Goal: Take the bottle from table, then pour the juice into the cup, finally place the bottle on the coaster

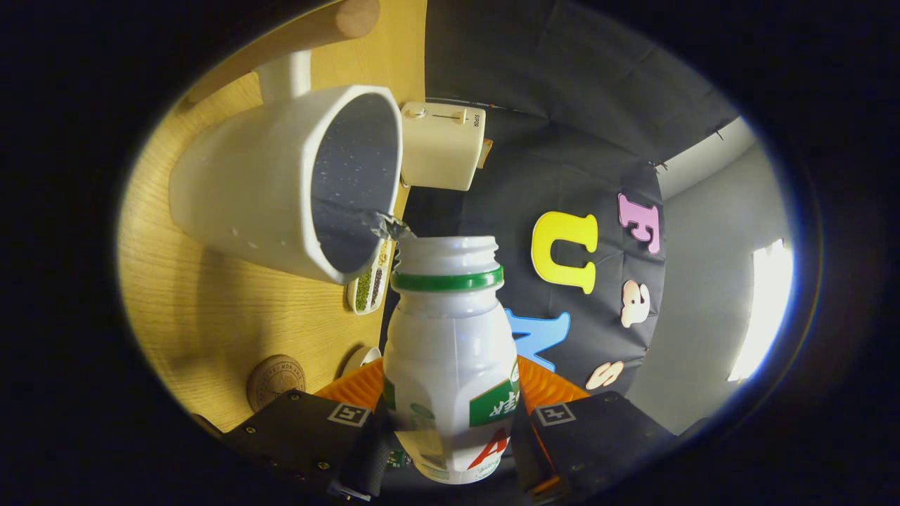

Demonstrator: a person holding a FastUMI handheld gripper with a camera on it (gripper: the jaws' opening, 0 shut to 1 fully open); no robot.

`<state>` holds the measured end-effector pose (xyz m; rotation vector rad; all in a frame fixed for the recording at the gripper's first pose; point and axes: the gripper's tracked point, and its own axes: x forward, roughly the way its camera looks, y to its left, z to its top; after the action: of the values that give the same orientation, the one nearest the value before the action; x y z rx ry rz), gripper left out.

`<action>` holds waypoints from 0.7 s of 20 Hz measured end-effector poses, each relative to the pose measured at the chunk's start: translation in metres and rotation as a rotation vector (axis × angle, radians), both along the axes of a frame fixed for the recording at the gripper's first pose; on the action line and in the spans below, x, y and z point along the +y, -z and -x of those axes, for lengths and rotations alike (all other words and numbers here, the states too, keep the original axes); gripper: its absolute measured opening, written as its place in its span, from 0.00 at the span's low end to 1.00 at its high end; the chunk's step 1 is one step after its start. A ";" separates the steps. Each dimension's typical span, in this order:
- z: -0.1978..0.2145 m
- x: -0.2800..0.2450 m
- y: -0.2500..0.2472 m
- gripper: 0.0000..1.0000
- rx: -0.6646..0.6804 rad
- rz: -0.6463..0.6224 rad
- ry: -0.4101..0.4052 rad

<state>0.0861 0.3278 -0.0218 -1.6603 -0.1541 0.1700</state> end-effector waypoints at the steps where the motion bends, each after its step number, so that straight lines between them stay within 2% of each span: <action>1: 0.000 0.000 0.000 0.70 -0.002 0.004 0.000; 14: -0.001 -0.002 -0.003 0.70 -0.024 0.044 0.001</action>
<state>0.0875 0.3260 -0.0186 -1.7063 -0.1688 0.1544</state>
